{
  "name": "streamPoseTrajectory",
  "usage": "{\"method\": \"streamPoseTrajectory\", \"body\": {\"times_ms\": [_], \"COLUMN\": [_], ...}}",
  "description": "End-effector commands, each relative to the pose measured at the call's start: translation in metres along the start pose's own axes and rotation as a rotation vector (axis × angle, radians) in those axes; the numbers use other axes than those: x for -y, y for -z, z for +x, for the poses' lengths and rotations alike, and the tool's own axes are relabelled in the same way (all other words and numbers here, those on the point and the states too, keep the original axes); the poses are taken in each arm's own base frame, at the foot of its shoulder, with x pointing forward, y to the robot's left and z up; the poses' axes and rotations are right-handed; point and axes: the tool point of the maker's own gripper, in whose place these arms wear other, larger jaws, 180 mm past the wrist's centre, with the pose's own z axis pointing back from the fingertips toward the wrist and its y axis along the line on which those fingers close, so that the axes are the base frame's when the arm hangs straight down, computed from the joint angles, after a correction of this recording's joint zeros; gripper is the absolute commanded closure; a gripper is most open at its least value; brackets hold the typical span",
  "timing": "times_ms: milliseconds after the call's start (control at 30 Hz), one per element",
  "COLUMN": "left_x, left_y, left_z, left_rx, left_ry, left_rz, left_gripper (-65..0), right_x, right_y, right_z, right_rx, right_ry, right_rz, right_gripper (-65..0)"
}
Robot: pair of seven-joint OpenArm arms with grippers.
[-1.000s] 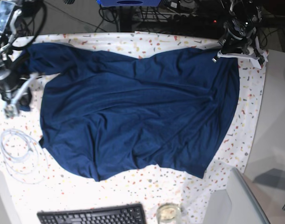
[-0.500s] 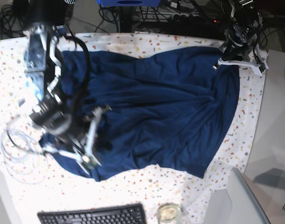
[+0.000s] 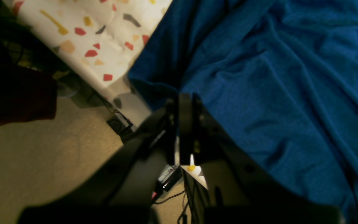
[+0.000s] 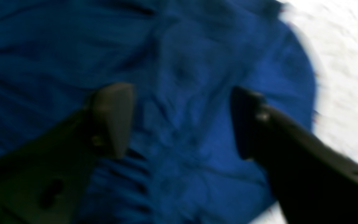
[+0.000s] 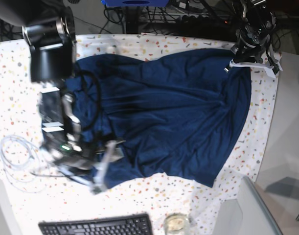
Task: Layout the t-shirt on the table in an organized manner, then fold the t-shirt properly
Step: 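Reach the right gripper over the shirt and grasp its hem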
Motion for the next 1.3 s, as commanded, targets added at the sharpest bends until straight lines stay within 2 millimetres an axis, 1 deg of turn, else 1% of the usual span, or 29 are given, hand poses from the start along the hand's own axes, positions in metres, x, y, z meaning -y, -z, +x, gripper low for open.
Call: {"method": "streamPoseTrajectory", "body": {"times_ms": [0,67,100,133,167,200,233,267,300,333,367,433,500,667,733,800,900,967,1067,1133,1167,1233,1267], "left_x": [-0.001,-0.004,-0.005,-0.005,-0.005,-0.005,-0.005,-0.006,-0.006,-0.006,-0.006,-0.005,-0.006,-0.006,-0.006,-0.011,-0.012,-0.014,-0.016,-0.017,-0.017,-0.017,-0.017], "left_y": [-0.004,-0.004,-0.004,-0.004,-0.004,-0.004,-0.004,-0.005,-0.005,-0.005,-0.005,-0.004,-0.004,-0.004,-0.004,-0.005,-0.005,-0.005,-0.005,-0.005,-0.005,-0.005,-0.005], "left_z": [0.007,0.004,0.003,0.003,0.003,0.003,0.003,0.003,0.003,0.003,0.003,0.003,0.004,0.004,0.004,0.005,0.006,0.010,0.011,0.010,0.010,0.010,0.010], "left_rx": [0.030,0.021,0.021,0.021,0.021,0.021,0.021,0.020,0.020,0.020,0.020,0.021,0.020,0.020,0.020,0.022,0.025,0.033,0.033,0.031,0.031,0.031,0.031], "left_ry": [0.001,0.005,0.006,0.006,0.006,0.006,0.006,0.007,0.007,0.007,0.007,0.006,0.009,0.009,0.010,0.026,0.031,0.041,0.048,0.048,0.048,0.048,0.048], "left_rz": [0.002,0.010,0.011,0.011,0.011,0.011,0.011,0.012,0.012,0.012,0.012,0.011,0.012,0.012,0.014,0.021,0.024,0.027,0.031,0.031,0.031,0.031,0.031], "left_gripper": [0.0,0.0,0.0,0.0,0.0,0.0,0.0,0.0,0.0,0.0,0.0,0.0,0.0,0.0,0.0,0.0,0.0,0.0,0.0,0.0,0.0,0.0,0.0], "right_x": [0.035,0.072,0.085,0.093,0.096,0.099,0.095,0.087,0.084,0.078,0.070,0.057,0.042,0.018,0.005,-0.002,-0.008,-0.011,-0.014,-0.014,-0.014,-0.012,-0.012], "right_y": [-0.020,-0.046,-0.055,-0.060,-0.064,-0.069,-0.073,-0.074,-0.079,-0.083,-0.084,-0.090,-0.091,-0.081,-0.078,-0.076,-0.072,-0.067,-0.061,-0.058,-0.059,-0.061,-0.063], "right_z": [0.002,-0.037,-0.058,-0.084,-0.104,-0.124,-0.145,-0.161,-0.179,-0.195,-0.204,-0.214,-0.215,-0.224,-0.224,-0.222,-0.225,-0.229,-0.237,-0.237,-0.237,-0.234,-0.234], "right_rx": [0.050,0.030,0.008,-0.035,-0.064,-0.098,-0.142,-0.180,-0.226,-0.265,-0.289,-0.319,-0.324,-0.347,-0.336,-0.325,-0.336,-0.350,-0.375,-0.378,-0.377,-0.374,-0.372], "right_ry": [0.051,0.175,0.226,0.256,0.261,0.238,0.196,0.145,0.122,0.108,0.083,0.023,-0.011,-0.031,-0.013,-0.006,-0.001,0.007,0.025,0.030,0.028,0.022,0.020], "right_rz": [-0.089,-0.188,-0.222,-0.235,-0.235,-0.225,-0.192,-0.150,-0.138,-0.130,-0.112,-0.085,-0.058,0.011,0.046,0.066,0.087,0.104,0.123,0.127,0.126,0.117,0.115], "right_gripper": [-50.6,-50.9,-51.0,-51.0,-51.0,-50.9,-50.9,-50.7,-50.7,-50.7,-50.7,-50.9,-50.9,-50.9,-50.9,-50.7,-50.3,-45.3,-33.9,-22.4,-14.4,-0.8,0.0]}}
